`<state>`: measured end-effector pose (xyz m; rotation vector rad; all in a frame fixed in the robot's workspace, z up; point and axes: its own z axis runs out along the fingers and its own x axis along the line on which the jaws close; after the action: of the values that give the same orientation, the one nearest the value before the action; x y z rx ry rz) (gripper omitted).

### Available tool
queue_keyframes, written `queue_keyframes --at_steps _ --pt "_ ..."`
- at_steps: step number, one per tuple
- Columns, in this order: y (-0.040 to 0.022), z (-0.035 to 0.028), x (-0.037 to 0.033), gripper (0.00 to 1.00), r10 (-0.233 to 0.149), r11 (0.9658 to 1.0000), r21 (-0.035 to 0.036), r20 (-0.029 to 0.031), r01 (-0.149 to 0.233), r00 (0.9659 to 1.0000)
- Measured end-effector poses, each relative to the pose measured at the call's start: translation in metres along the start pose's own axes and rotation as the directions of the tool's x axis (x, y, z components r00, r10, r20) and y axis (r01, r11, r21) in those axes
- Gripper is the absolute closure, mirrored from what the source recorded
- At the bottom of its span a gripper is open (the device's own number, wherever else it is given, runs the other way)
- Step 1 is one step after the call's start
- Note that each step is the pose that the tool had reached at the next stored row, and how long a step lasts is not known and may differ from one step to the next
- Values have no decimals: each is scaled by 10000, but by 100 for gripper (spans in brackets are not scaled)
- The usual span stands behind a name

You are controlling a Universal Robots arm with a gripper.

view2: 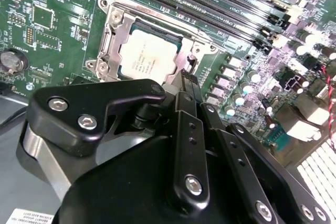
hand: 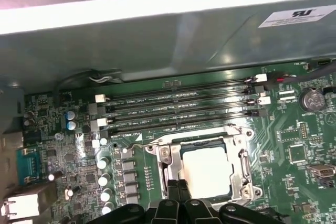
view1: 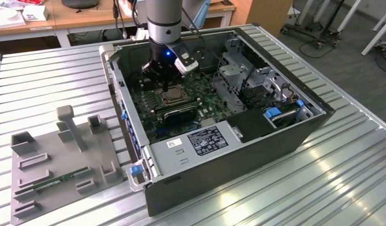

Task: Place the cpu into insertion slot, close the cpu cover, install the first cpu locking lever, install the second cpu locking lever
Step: 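Close the cpu cover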

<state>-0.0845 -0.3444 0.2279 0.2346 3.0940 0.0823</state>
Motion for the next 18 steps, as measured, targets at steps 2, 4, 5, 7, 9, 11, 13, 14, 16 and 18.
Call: queue_keyframes --at_steps 2,4,5,7,9,11,13,14,16,18 --pt "1 -6 -1 89 0 10000 -3 1 0 10000" --pt "1 -6 0 89 0 10000 -4 1 0 10000" --pt "1 -7 0 89 0 10000 -2 1 0 10000" --pt "1 -7 -1 89 -2 10000 -1 0 2 10000" --pt "3 -8 -16 89 -1 10000 2 -2 1 10000" --pt "7 -5 -44 89 0 10000 -1 0 0 10000" --pt "13 -4 -83 89 0 10000 -1 0 0 10000" --pt "17 -3 -106 89 0 10000 -1 0 0 10000" --pt "24 -1 -154 89 0 10000 0 0 0 10000" --pt "31 1 -201 89 0 10000 0 -1 0 10000"
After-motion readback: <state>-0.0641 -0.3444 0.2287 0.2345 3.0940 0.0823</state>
